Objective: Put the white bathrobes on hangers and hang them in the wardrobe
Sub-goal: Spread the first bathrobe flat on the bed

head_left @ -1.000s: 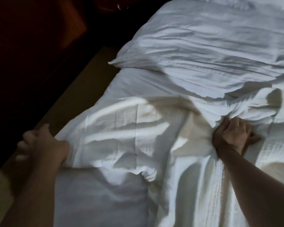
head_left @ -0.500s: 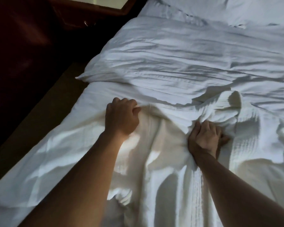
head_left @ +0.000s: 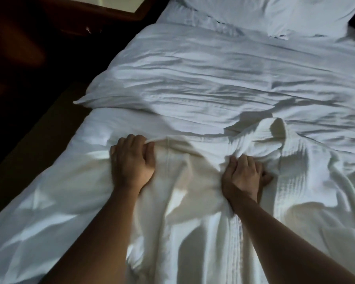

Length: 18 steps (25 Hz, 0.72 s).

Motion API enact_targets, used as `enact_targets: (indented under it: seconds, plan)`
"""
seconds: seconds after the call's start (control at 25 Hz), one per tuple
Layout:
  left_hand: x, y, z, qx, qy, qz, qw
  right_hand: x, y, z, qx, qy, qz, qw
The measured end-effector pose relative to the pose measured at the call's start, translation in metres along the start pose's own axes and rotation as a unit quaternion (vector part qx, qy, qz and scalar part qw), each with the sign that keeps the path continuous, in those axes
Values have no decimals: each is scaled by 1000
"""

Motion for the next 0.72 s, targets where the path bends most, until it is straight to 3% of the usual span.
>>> enact_targets:
  seconds: [0.08, 0.2, 0.28, 0.32, 0.4, 0.44, 0.48, 0.6, 0.72]
  plan:
    - [6, 1, -1, -9, -1, -4, 1000, -8, 0, 0, 9, -35, -4, 999]
    - [9, -2, 1, -11, -8, 2, 1000, -13, -2, -16, 81, -178, 0, 981]
    - [12, -3, -1, -9, -18, -10, 1000, -18, -14, -48, 203, -293, -101, 929]
    - [14, -4, -2, -10, -22, -17, 1000, -17, -23, -67, 269, -334, -200, 881]
    - [17, -5, -1, -10, -25, -16, 1000, -23, -41, -103, 335, -366, -332, 802]
    - [18, -6, -1, -7, -24, -12, 1000, -27, -48, -117, 345, -354, -361, 790]
    - [20, -7, 0, -5, -22, -9, 1000, -30, -52, -126, 328, -331, -356, 810]
    - [24, -10, -1, -4, -32, -5, 999, -24, -51, -120, 175, -234, -167, 942]
    - [28, -11, -2, -13, -34, -9, 999, -21, -53, -103, 158, -158, -137, 965]
Point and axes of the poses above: each hand's wrist, its own z-axis away from the middle knuckle, its own x-axis out of the palm, y = z × x, the point moved 2 cm from there along -z, towards the middle knuckle, and after that the axes turned 7 degrees about x, right-handed, at the moved point
